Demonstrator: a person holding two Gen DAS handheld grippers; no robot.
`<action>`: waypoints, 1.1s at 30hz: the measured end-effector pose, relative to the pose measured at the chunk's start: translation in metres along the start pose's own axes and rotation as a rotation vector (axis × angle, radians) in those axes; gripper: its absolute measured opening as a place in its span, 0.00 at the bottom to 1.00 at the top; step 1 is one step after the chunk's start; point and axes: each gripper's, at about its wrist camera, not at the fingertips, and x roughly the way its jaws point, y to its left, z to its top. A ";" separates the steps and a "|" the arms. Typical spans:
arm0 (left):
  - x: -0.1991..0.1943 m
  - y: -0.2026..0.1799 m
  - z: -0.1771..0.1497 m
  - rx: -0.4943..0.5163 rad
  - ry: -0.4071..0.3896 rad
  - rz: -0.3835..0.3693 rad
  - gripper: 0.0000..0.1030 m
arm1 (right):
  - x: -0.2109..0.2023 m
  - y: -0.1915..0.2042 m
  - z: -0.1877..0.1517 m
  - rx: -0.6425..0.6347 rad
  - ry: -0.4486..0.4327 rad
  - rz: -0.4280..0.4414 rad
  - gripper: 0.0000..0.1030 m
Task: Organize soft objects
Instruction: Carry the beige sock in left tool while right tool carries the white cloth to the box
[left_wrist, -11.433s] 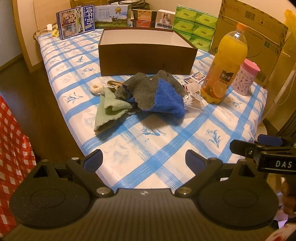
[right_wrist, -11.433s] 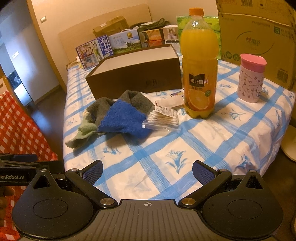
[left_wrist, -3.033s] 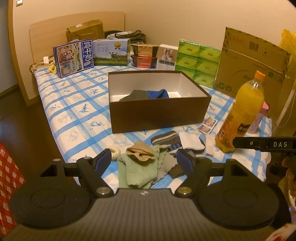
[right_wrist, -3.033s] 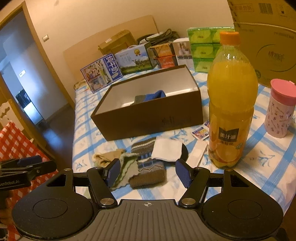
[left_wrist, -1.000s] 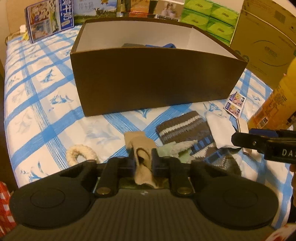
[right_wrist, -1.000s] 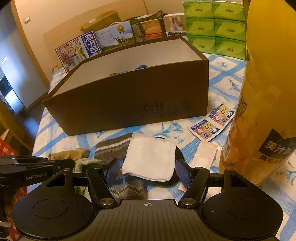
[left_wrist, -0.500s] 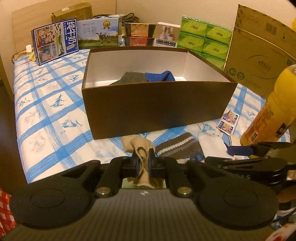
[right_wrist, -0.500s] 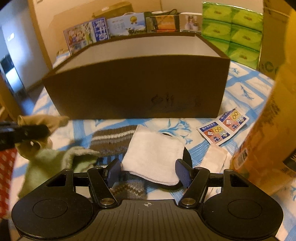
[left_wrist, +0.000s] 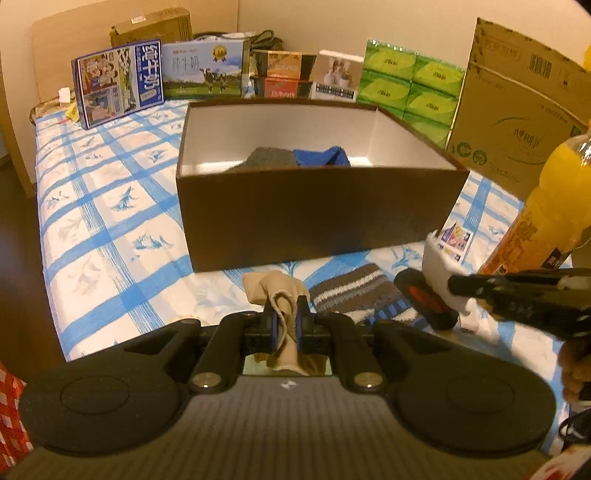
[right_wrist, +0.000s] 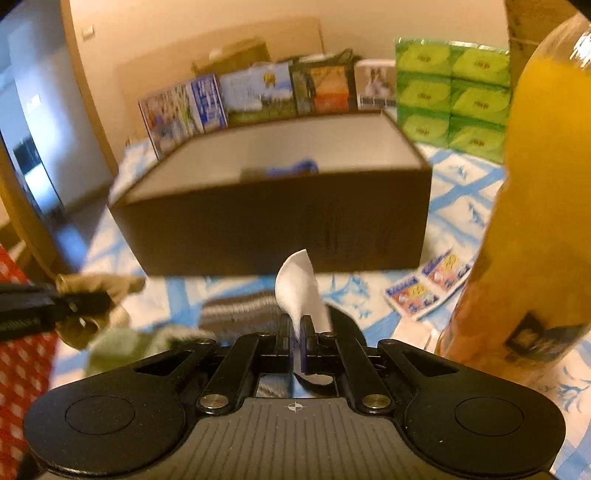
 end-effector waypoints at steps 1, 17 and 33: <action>-0.004 0.000 0.001 0.000 -0.009 0.000 0.08 | -0.006 0.000 0.003 0.005 -0.018 0.008 0.03; -0.026 0.010 0.087 0.043 -0.220 0.018 0.08 | -0.007 0.027 0.102 -0.032 -0.221 0.052 0.03; 0.039 0.029 0.152 0.032 -0.220 0.032 0.08 | 0.072 -0.005 0.147 0.017 -0.176 -0.018 0.07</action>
